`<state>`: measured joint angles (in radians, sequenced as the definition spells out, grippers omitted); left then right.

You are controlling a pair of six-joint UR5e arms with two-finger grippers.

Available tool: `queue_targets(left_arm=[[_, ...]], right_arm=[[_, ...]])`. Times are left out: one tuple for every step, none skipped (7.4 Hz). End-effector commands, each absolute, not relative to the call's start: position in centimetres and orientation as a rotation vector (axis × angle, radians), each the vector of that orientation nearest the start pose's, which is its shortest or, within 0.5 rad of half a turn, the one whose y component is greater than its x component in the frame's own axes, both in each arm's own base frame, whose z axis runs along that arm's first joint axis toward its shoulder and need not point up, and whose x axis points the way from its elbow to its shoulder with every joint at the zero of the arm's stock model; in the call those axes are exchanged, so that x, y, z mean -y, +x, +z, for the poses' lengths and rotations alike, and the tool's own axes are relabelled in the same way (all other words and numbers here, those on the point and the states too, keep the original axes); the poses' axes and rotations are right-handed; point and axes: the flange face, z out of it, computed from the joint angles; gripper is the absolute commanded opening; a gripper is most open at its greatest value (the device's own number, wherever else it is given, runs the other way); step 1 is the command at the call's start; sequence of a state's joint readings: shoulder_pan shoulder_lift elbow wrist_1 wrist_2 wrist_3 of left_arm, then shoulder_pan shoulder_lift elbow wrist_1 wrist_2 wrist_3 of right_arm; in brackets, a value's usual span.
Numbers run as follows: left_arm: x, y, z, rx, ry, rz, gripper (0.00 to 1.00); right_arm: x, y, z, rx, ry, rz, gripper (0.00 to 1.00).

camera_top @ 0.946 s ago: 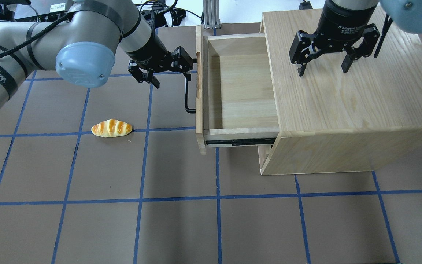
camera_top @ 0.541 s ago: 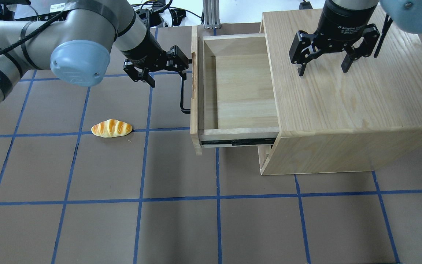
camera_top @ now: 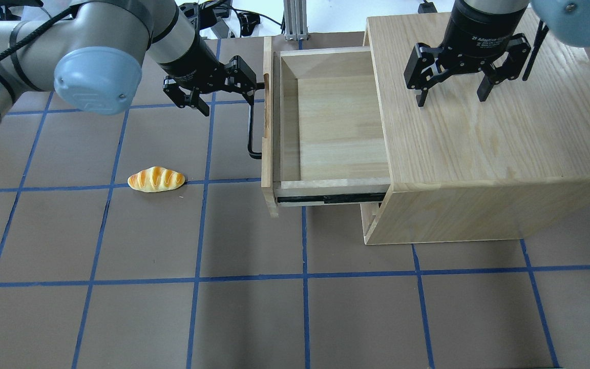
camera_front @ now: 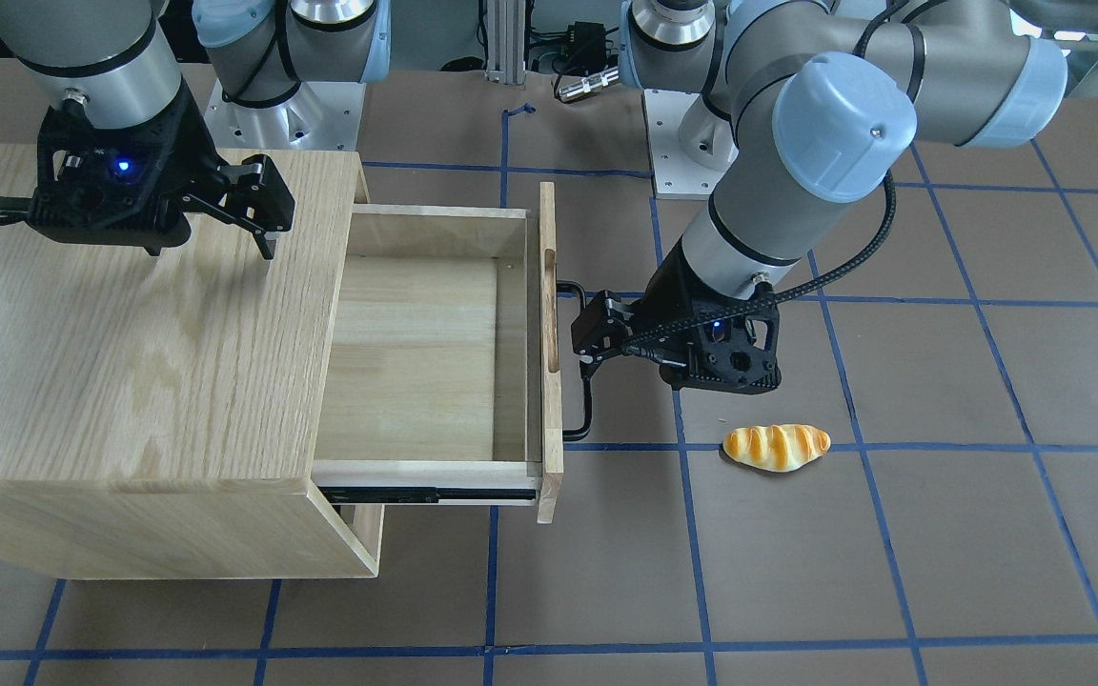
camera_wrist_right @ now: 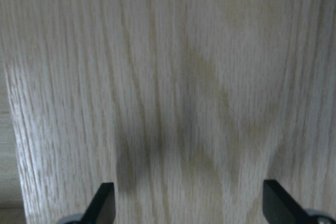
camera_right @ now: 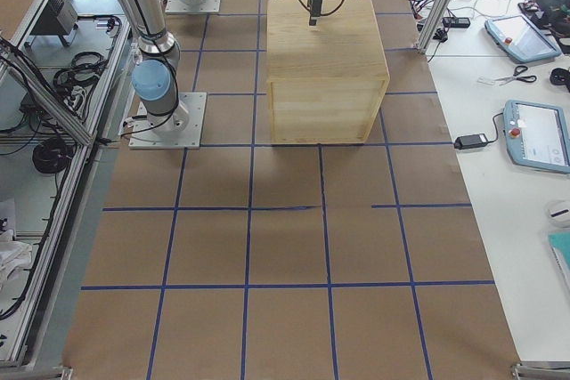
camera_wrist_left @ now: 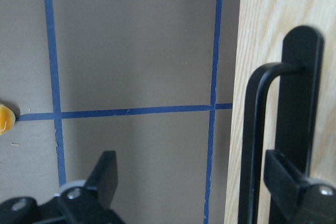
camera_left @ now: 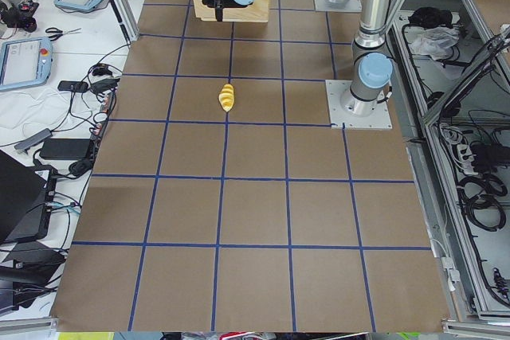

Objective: Open upper drawer

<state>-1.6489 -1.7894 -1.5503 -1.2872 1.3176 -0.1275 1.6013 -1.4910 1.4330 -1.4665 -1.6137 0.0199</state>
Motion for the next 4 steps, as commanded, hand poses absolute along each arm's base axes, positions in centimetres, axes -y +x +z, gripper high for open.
queue_targets(left_arm=[[56.4,-17.7,43.5,-3.393,-0.137,-0.099,1.00],[55.6,-15.5,45.3,-3.381,-0.112,-0.068,1.00],[54.6,-13.7,47.1,-3.313,-0.073,-0.044,1.00],[53.5,-12.7,48.9,-3.179,0.037,-0.075,1.00]], right_arm=[[51.6,14.5,50.4,-3.185,-0.021,0.074,1.00],[51.6,14.5,50.4,-3.185,-0.019,0.074,1.00],[51.6,14.5,50.5,-3.185,-0.021,0.072,1.00],[51.6,14.5,50.5,-3.185,-0.021,0.072,1.00]])
